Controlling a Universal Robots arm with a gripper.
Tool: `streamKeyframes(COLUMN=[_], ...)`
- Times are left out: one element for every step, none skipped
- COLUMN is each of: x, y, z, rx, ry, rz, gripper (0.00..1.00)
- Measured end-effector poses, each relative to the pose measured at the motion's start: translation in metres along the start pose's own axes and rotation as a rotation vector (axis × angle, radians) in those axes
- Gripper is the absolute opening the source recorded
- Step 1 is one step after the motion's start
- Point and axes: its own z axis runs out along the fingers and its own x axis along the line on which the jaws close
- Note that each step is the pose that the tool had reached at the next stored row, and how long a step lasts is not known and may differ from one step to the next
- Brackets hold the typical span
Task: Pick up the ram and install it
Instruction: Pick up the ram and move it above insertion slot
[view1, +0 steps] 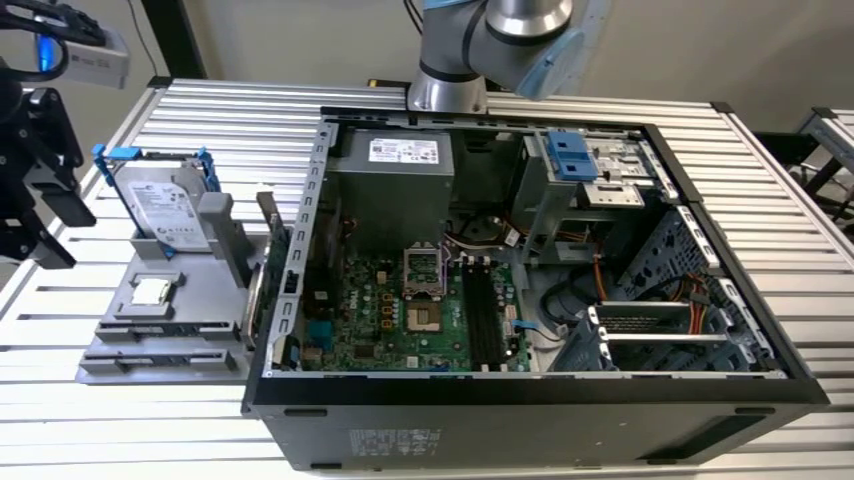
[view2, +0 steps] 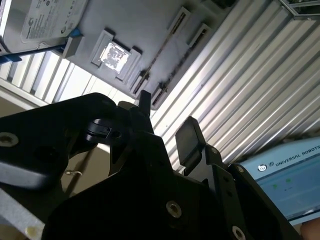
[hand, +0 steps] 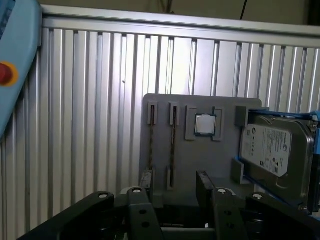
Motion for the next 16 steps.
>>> streamKeyframes(x=[0.0,0.0001,0.0001,0.0001,0.0002,0.0003,0.0003,0.0004,0.0004,0.0005,0.0005,0.0006,0.0006,0.0007,0.0007,0.0008], y=[0.0,0.0,0.0,0.0,0.0,0.0001,0.0001,0.0001,0.0001,0.0002,0.0001,0.0001,0.0002,0.0002,0.0002,0.0002], z=[0.0012,0.0025,0.0038,0.005,0.0063,0.0075,0.0087,0.0099,0.011,0.0122,0.0133,0.0145,0.0156,0.0166,0.0176,0.0188], rx=[-0.0001,0.0,0.0,-0.0001,-0.0001,-0.0001,-0.0001,0.0,-0.0001,-0.0001,-0.0001,-0.0001,0.0,0.0,-0.0001,0.0], ry=[0.0001,0.0,0.0001,0.0001,0.0,0.0001,0.0,0.0,0.0001,0.0,0.0,0.0001,0.0,0.0,0.0001,0.0], rz=[0.0,0.0,0.0,0.0,0.0,0.0,0.0,0.0,0.0,0.0,0.0,0.0,0.0,0.0,0.0,0.0], gripper=[1.0,1.0,1.0,1.0,1.0,1.0,1.0,1.0,1.0,1.0,1.0,1.0,1.0,1.0,1.0,1.0])
